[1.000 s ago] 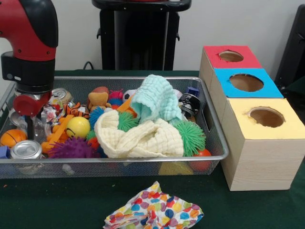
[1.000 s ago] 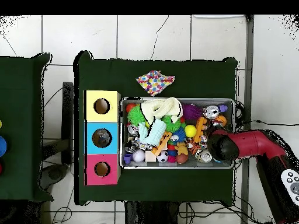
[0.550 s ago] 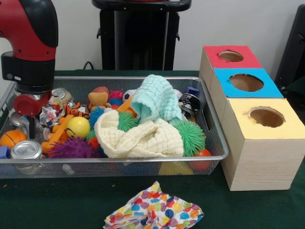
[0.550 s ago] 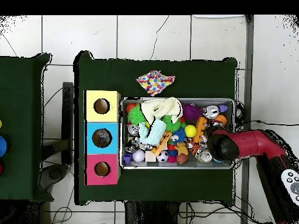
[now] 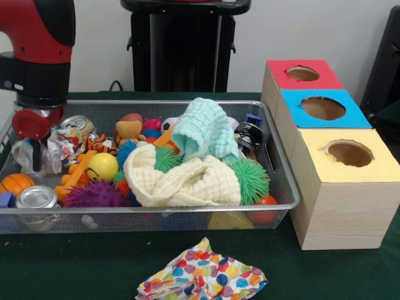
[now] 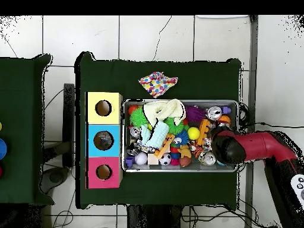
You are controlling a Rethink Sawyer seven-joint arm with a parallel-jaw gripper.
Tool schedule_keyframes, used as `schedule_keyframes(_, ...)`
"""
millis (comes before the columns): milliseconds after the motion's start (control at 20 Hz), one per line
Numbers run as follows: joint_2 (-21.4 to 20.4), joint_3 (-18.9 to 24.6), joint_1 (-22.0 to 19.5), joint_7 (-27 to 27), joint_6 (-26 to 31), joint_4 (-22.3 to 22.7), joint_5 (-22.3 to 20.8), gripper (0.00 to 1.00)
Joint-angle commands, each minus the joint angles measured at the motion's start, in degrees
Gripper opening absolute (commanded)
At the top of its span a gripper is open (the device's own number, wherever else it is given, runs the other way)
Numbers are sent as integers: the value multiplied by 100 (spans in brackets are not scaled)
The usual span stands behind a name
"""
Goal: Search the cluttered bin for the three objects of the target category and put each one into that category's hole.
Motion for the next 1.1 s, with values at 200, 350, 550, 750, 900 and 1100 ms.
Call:
schedule_keyframes(200,-1131,148,215,-452,839,722,934,0)
schedule_keyframes(350,-1716,76,364,-187,1054,1135,1354,0)
schedule_keyframes(550,-2474,41,419,168,1362,1686,2149,0)
schedule_keyframes(750,-3156,-66,546,223,1832,2093,2840,0)
schedule_keyframes(900,-3497,-140,689,324,2036,2300,3194,0)
schedule_keyframes(1100,-3902,-230,795,498,2197,2623,3754,0)
